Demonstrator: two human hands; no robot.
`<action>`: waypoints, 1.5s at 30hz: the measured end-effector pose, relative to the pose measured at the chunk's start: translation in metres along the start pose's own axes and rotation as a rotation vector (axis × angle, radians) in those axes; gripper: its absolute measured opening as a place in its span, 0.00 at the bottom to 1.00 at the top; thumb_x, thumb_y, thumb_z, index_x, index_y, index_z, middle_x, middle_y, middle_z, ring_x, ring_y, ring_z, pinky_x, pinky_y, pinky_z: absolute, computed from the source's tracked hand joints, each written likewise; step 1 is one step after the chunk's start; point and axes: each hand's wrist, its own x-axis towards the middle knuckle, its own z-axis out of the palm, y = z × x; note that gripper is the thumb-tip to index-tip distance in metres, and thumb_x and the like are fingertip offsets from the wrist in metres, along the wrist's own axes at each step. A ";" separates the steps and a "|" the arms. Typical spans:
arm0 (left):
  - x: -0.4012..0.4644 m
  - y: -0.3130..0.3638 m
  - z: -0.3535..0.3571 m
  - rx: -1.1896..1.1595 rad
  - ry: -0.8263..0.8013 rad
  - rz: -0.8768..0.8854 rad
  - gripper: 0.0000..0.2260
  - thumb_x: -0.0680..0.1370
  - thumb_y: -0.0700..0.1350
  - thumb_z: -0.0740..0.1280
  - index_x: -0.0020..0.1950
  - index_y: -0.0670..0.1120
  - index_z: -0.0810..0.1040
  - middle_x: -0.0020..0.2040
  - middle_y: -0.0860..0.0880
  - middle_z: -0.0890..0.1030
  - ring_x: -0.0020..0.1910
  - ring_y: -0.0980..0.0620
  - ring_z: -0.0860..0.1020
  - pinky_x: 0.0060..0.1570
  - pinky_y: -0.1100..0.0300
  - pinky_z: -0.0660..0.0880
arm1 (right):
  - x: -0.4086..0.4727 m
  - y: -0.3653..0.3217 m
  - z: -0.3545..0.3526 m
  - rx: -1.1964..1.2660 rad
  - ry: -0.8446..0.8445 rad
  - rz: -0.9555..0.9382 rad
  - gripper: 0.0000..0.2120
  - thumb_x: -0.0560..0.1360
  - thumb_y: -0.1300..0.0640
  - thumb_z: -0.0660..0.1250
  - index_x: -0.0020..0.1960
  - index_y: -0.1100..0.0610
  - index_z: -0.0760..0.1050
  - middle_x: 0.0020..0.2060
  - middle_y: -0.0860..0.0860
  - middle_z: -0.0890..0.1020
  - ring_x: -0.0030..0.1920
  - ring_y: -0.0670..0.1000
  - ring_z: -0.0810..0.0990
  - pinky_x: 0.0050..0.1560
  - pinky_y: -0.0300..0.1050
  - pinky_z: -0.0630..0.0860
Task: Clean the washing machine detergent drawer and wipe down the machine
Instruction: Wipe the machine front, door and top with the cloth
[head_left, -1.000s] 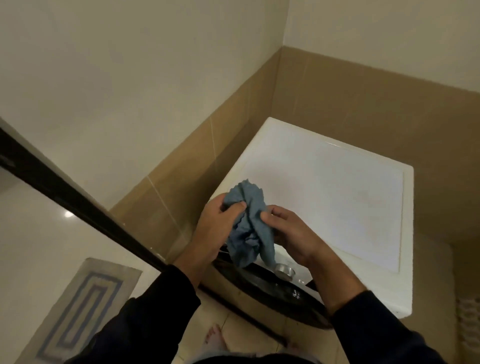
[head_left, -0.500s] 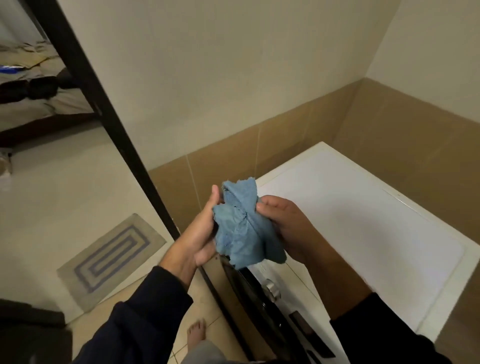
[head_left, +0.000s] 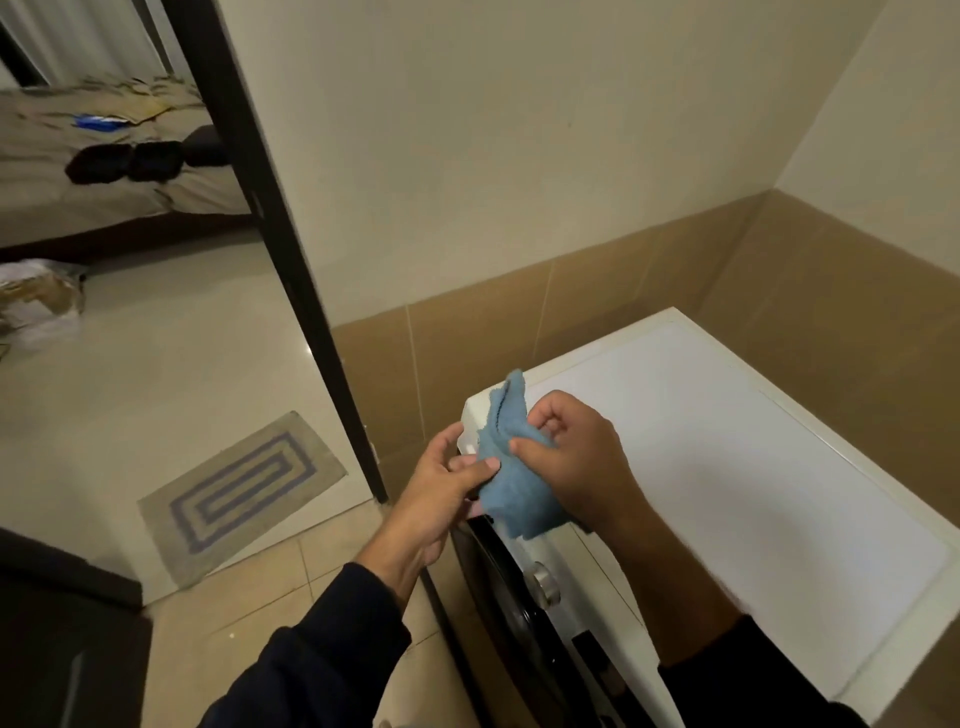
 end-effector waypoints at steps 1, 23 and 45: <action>-0.002 0.000 -0.002 0.036 0.049 0.004 0.25 0.77 0.39 0.70 0.71 0.50 0.68 0.48 0.45 0.84 0.45 0.50 0.83 0.41 0.57 0.81 | 0.001 -0.004 0.003 -0.089 0.031 -0.043 0.11 0.72 0.58 0.73 0.41 0.53 0.70 0.35 0.45 0.77 0.36 0.46 0.77 0.36 0.33 0.72; 0.058 -0.028 -0.013 0.175 0.100 -0.149 0.14 0.83 0.52 0.58 0.56 0.44 0.77 0.49 0.48 0.83 0.46 0.50 0.80 0.45 0.59 0.76 | 0.019 0.061 0.072 0.335 -0.128 0.613 0.13 0.76 0.49 0.70 0.51 0.59 0.78 0.47 0.57 0.83 0.51 0.59 0.82 0.47 0.48 0.80; 0.133 -0.161 -0.039 0.330 0.511 0.200 0.12 0.80 0.50 0.65 0.61 0.48 0.80 0.53 0.54 0.82 0.54 0.57 0.79 0.56 0.58 0.76 | 0.107 0.175 0.120 -0.757 -0.302 -0.242 0.30 0.81 0.40 0.52 0.80 0.46 0.50 0.80 0.52 0.46 0.79 0.55 0.40 0.76 0.57 0.43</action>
